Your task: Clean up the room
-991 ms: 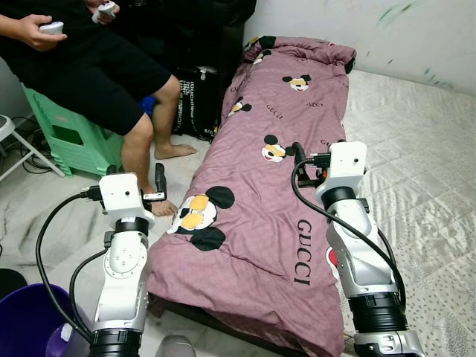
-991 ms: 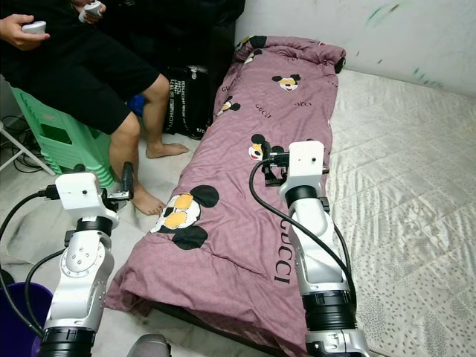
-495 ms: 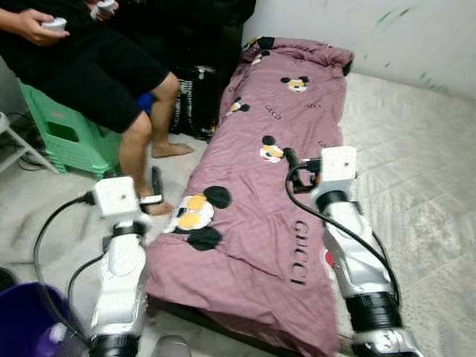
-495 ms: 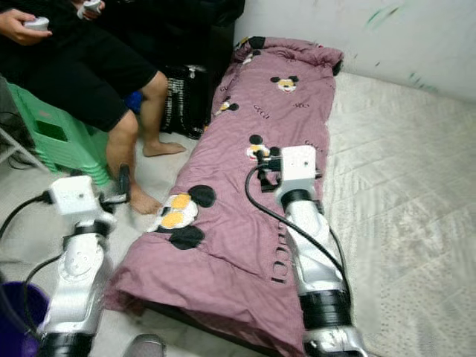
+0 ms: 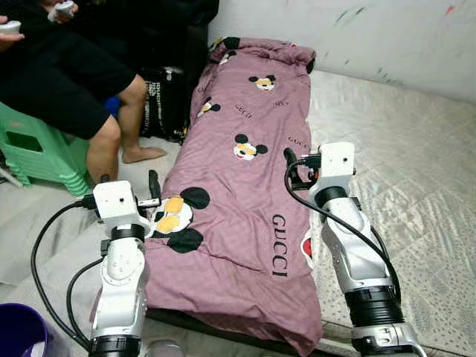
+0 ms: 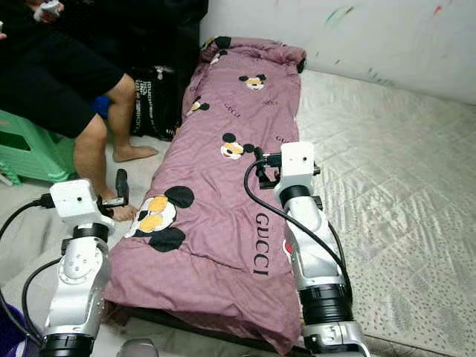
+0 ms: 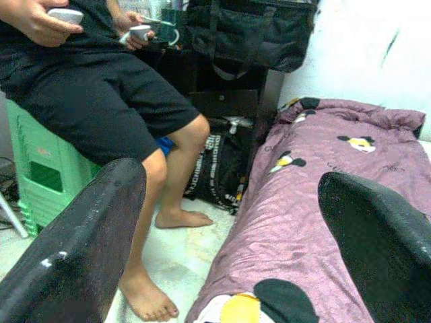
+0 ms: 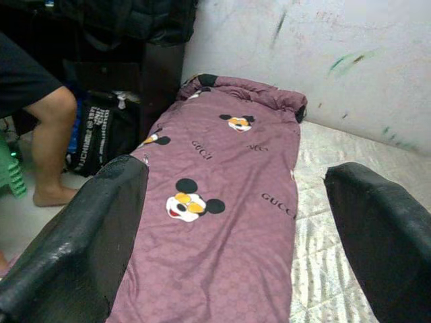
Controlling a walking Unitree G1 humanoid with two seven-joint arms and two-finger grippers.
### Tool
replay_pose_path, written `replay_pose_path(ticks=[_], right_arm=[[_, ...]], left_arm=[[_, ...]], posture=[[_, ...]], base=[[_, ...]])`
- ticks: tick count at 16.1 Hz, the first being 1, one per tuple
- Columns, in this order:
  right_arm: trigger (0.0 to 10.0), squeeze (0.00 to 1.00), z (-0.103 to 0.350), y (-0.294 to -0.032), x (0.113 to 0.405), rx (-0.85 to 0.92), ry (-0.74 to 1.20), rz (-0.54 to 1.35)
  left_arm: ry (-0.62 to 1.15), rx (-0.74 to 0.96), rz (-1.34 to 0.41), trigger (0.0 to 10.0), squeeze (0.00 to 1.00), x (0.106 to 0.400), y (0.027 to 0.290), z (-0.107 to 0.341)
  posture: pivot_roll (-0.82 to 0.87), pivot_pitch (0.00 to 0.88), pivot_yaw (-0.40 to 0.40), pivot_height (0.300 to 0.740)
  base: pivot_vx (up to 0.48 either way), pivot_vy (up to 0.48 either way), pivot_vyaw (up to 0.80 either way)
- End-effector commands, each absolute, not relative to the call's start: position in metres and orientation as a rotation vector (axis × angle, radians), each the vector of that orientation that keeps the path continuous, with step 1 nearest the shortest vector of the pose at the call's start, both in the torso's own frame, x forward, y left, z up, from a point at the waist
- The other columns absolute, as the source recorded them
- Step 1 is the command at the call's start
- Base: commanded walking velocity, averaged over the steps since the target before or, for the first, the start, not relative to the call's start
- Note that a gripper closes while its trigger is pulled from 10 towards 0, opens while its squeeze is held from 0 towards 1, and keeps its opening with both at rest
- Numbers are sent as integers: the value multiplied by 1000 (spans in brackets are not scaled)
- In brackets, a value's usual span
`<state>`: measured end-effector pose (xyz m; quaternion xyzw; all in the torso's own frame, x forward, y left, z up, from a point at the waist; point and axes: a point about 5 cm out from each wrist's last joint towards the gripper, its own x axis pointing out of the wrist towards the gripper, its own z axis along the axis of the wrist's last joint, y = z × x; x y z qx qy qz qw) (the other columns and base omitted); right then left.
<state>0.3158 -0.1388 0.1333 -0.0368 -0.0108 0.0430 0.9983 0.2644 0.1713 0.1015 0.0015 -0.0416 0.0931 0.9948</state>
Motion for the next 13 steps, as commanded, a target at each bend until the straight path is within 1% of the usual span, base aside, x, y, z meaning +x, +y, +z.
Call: replay_pose_path(ticks=[1, 3, 6, 9, 11, 13], right_arm=[[10000, 0, 135, -143, 314, -81, -29, 79], [10000, 0, 134, -144, 314, -94, -26, 79], [10000, 0, 135, -142, 317, -99, -28, 87], [10000, 0, 131, -136, 317, -139, -4, 154], [10000, 0, 126, -132, 317, -133, 23, 186], [10000, 0, 130, -127, 320, -127, 2, 202]], left_arm=[[-73, 2, 175, 10000, 0, 265, 168, 101], [-71, 19, 163, 10000, 0, 266, 166, 101], [-73, -5, 165, 10000, 0, 266, 166, 101], [-78, 4, 159, 10000, 0, 265, 165, 100], [-83, 2, 168, 10000, 0, 262, 164, 101], [-88, 6, 187, 10000, 0, 259, 166, 101]], posture=[[-4, 0, -67, 740], [-3, 0, -68, 740], [2, 0, -73, 740], [6, 0, -77, 740], [27, 0, -103, 740], [45, 0, -130, 740]], base=[[0, 0, 0], [0, 0, 0], [0, 0, 0], [0, 0, 0], [0, 0, 0], [0, 0, 0]])
